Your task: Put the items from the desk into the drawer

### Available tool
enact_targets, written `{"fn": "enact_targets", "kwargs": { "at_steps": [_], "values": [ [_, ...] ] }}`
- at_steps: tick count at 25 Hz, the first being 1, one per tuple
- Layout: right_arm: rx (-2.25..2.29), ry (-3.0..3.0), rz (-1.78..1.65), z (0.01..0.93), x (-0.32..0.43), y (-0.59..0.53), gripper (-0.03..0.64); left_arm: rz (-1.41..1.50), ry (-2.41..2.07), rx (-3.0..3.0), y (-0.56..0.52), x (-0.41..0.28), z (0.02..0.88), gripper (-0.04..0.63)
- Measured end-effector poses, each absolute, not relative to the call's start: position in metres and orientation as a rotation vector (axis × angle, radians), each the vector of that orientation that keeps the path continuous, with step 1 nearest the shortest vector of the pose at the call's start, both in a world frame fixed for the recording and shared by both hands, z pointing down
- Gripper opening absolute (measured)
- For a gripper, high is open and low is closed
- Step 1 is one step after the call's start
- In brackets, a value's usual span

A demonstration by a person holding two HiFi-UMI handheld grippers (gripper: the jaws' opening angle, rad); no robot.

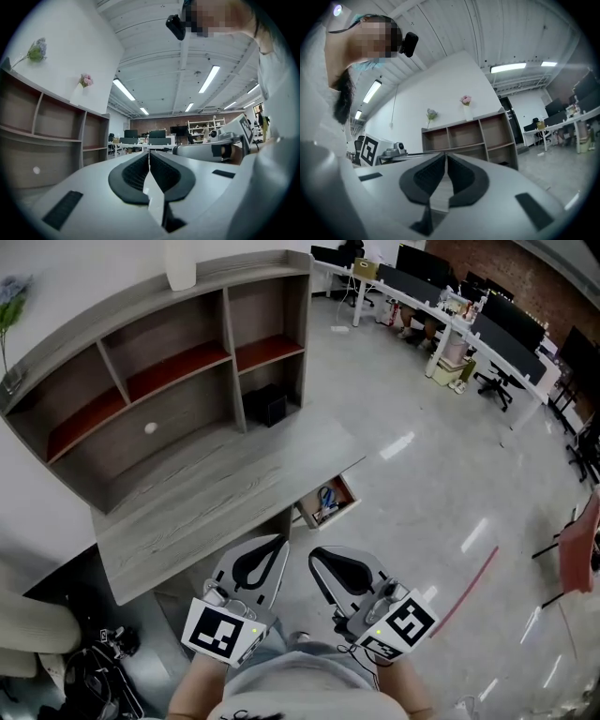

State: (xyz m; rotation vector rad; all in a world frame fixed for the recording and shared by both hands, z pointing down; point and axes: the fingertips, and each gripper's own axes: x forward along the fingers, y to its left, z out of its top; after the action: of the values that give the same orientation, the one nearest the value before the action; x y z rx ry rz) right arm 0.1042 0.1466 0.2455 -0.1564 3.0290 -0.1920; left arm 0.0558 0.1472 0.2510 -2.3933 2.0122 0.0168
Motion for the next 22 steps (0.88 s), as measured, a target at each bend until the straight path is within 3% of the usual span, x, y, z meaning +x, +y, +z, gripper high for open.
{"fn": "enact_targets", "kwargs": {
  "at_steps": [22],
  "values": [
    [-0.324, 3.006, -0.197, 0.231, -0.062, 0.062, 0.020, 0.039, 1.884, -2.513, 0.062, -0.113, 0.244, 0.012]
  ]
}}
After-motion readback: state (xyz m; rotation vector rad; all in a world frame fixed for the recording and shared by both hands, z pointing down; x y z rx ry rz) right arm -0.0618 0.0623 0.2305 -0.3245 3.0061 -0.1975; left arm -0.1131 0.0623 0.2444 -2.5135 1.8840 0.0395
